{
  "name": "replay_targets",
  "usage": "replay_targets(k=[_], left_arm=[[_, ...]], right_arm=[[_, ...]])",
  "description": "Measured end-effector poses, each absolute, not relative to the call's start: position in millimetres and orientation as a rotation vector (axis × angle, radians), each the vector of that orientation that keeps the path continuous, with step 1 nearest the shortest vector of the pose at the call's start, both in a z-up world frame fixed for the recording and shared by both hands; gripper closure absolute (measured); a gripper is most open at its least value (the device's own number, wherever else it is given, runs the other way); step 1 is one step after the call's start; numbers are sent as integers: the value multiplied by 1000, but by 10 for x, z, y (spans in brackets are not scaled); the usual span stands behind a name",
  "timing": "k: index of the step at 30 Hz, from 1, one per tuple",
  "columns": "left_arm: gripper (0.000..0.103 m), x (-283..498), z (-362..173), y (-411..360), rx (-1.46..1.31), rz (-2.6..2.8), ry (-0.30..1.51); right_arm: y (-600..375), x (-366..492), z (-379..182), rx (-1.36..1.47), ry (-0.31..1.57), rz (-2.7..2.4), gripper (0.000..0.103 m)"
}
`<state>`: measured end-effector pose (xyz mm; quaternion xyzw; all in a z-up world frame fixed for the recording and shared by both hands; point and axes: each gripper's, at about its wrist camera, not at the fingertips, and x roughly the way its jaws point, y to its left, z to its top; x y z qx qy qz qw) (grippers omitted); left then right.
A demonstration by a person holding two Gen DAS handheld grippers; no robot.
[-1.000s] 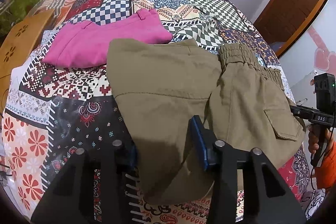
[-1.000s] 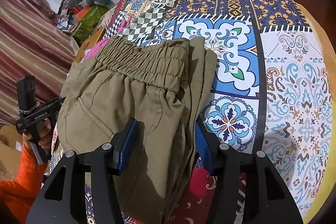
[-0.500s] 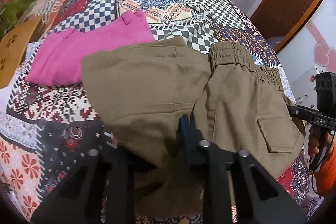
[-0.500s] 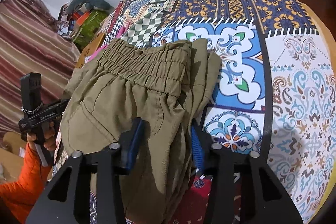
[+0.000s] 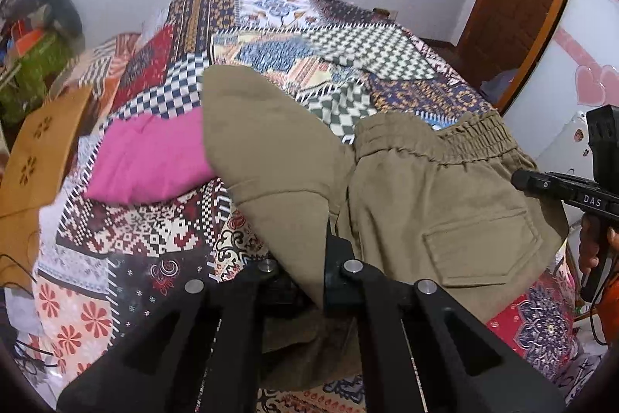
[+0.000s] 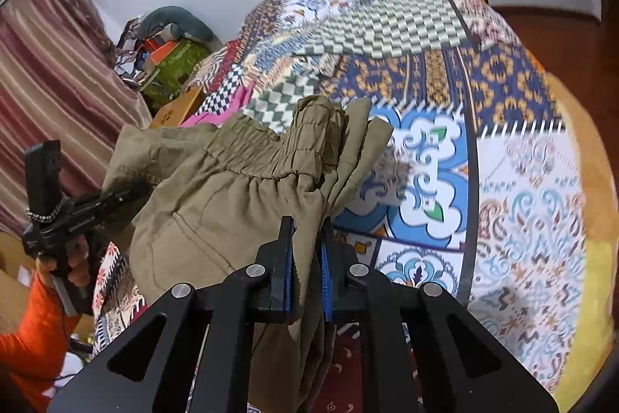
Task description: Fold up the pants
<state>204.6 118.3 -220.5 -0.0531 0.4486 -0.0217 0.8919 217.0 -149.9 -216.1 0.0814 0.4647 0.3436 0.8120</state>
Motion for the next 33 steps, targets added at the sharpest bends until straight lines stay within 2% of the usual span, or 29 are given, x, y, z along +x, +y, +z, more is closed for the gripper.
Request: replay_targets(k=[17, 33], left_arm=[[99, 1851, -1638, 1262, -81, -8, 799], [99, 2130, -1284, 1989, -137, 65, 728]], right_arm=[[-1292, 2176, -1609, 119, 840, 779, 94], [-530, 2541, -1258, 45, 734, 855, 94]])
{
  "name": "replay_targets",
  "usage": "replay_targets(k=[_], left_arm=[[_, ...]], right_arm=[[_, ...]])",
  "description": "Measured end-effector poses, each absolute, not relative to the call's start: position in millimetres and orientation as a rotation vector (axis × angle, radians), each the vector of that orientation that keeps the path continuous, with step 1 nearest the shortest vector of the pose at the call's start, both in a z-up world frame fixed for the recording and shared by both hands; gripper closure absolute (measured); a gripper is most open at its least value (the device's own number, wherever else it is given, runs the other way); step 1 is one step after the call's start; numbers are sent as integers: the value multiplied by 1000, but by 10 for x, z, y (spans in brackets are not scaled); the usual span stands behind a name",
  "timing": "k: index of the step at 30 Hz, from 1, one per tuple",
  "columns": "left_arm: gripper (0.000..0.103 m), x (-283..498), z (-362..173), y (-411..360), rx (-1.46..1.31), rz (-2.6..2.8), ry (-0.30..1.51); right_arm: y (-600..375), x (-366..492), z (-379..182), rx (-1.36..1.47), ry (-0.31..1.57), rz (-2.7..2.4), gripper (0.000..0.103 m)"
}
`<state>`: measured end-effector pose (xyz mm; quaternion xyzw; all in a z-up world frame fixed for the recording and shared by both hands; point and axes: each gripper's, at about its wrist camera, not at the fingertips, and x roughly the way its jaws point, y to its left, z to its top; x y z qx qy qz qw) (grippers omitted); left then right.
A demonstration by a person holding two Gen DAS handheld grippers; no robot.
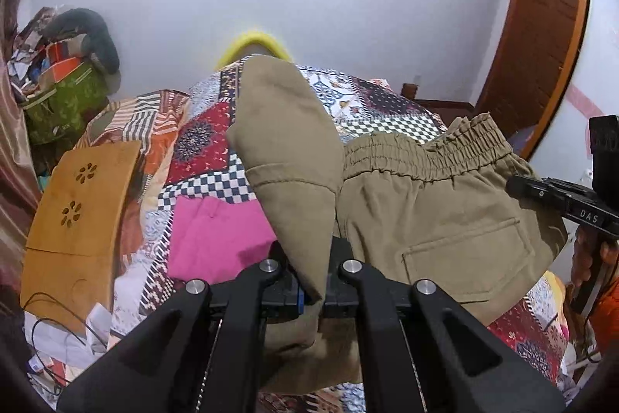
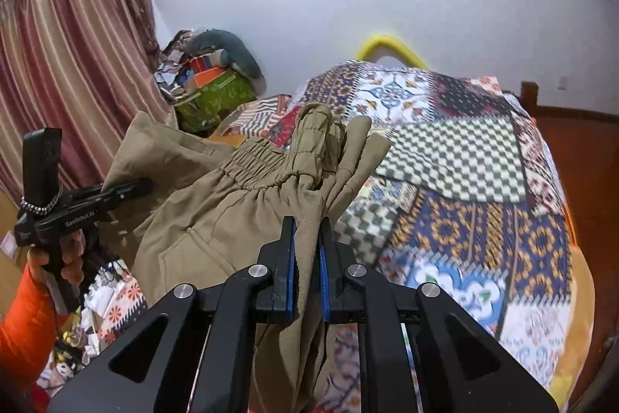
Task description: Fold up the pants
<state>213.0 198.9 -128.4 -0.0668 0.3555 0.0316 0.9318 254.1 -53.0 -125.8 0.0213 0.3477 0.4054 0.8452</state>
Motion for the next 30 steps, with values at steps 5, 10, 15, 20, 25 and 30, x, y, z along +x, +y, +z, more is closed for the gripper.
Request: replay_targets(k=[5, 10, 15, 20, 25, 30], left_arm=[[99, 2283, -1319, 2198, -120, 102, 725], [99, 2444, -1406, 2475, -135, 135, 722], [99, 2648, -1535, 2765, -147, 157, 731], [99, 2855, -1707, 2978, -137, 178, 750], [99, 3025, -1953, 3144, -130, 187, 768], [99, 3173, -2338, 3360, -167, 201, 823]], right_arm=[[-245, 2715, -1292, 35, 734, 880, 94], [54, 2886, -1312, 22, 720, 897, 94], [340, 3094, -1409, 13, 728, 908, 94], [622, 3268, -1527, -2, 741, 922, 95], [846, 3410, -1687, -27, 757, 926, 95], [1009, 3524, -1978, -69, 804, 910, 95]])
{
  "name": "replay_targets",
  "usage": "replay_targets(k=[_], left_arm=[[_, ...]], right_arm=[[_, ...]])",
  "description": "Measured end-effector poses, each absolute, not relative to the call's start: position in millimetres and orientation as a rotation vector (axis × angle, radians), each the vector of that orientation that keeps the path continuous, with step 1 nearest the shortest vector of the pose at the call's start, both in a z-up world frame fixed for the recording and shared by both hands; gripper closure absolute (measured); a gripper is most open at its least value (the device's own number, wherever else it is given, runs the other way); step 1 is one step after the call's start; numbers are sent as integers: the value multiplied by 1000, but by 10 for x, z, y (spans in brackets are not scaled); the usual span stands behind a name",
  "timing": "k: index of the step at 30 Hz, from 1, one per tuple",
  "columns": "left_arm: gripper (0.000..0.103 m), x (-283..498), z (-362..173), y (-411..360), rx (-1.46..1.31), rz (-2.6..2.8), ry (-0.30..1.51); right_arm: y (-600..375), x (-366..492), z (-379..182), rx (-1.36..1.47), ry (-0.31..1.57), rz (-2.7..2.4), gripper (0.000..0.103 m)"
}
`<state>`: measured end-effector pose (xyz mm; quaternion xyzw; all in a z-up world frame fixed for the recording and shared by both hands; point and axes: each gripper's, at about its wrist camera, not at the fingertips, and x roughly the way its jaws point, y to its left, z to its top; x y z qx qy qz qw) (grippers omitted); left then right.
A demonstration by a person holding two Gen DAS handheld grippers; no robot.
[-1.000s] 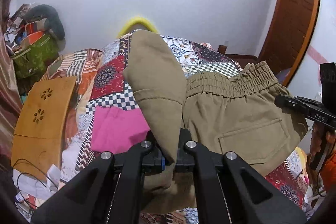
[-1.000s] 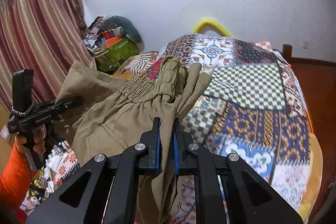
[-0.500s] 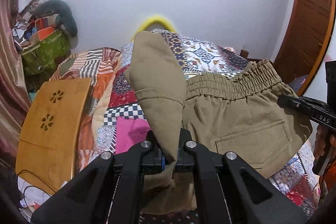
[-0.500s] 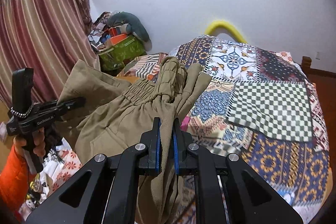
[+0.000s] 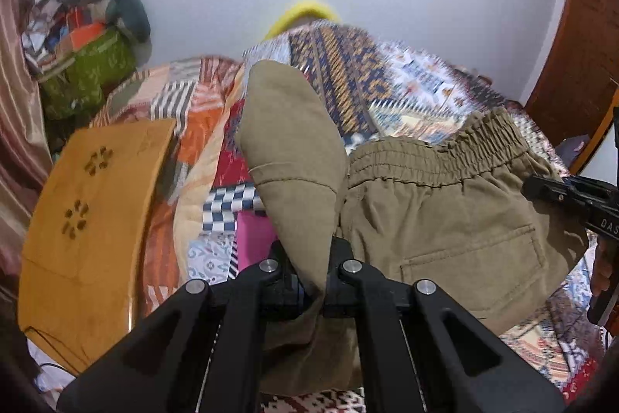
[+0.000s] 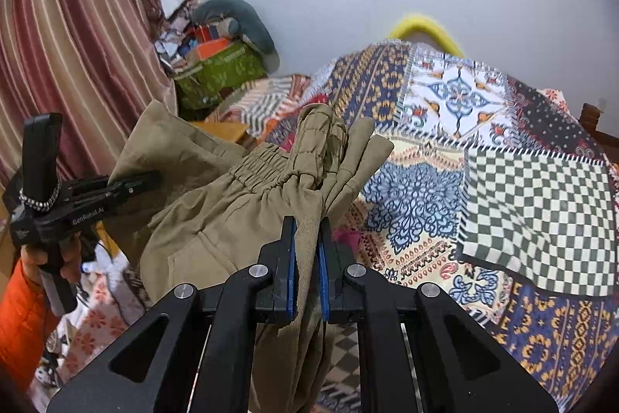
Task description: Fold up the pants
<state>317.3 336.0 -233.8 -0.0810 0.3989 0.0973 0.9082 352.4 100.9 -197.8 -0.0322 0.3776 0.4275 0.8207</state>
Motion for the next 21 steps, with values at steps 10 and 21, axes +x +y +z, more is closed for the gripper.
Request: replay_targets(k=[10, 21], left_arm=[[92, 3180, -3221, 3721, -251, 284, 980], [86, 3028, -3063, 3656, -205, 321, 1011]], right_arm=[[1084, 3621, -2550, -174, 957, 848, 94], [1054, 3518, -2423, -233, 980, 804, 82]])
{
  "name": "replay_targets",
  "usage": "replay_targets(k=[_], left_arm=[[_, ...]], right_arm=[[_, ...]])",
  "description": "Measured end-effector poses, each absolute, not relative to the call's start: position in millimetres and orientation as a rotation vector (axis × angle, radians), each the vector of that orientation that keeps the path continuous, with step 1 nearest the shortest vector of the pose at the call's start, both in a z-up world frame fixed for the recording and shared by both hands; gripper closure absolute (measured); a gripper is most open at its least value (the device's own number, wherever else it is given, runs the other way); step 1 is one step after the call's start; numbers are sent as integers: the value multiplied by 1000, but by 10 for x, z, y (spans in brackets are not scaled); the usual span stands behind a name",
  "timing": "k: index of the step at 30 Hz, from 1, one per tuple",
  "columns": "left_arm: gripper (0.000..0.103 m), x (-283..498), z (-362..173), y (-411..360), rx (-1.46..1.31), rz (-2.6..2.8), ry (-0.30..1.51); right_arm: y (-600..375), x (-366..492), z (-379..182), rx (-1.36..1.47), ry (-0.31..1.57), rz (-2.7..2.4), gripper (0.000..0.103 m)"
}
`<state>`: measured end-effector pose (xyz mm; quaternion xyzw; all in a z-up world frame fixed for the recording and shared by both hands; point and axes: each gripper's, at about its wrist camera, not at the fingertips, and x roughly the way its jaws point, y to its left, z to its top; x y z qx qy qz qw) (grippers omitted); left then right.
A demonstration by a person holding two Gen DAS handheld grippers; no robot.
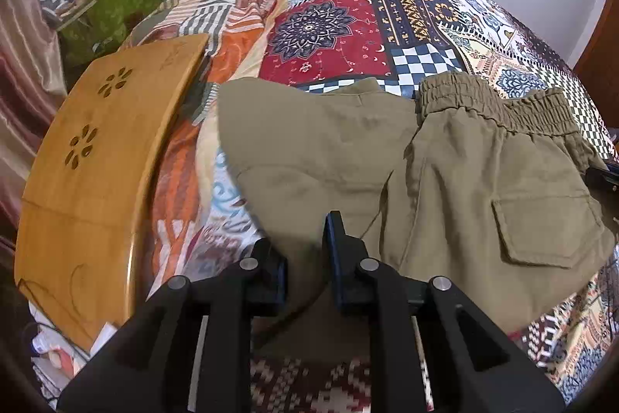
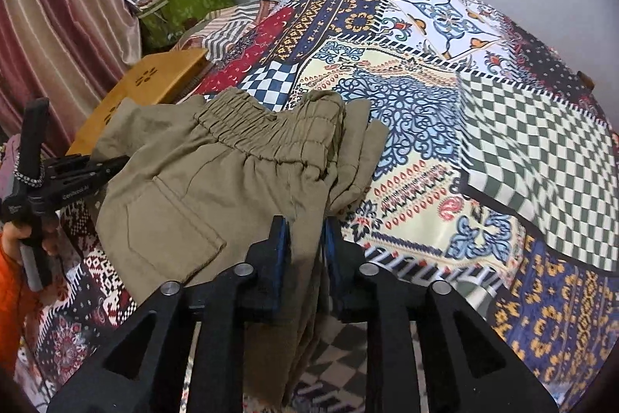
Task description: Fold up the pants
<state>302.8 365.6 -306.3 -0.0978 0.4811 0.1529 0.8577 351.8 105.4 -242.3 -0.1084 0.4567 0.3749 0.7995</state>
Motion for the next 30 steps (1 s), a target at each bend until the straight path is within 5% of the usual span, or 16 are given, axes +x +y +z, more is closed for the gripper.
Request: replay_targets(k=[11, 30], left_arm=[[86, 2605, -2341, 3400, -215, 334, 923], [85, 1192, -450, 2030, -109, 260, 504]], right_arm=[[891, 3216, -1877, -182, 901, 832, 82], [169, 1817, -339, -51, 492, 959, 82]])
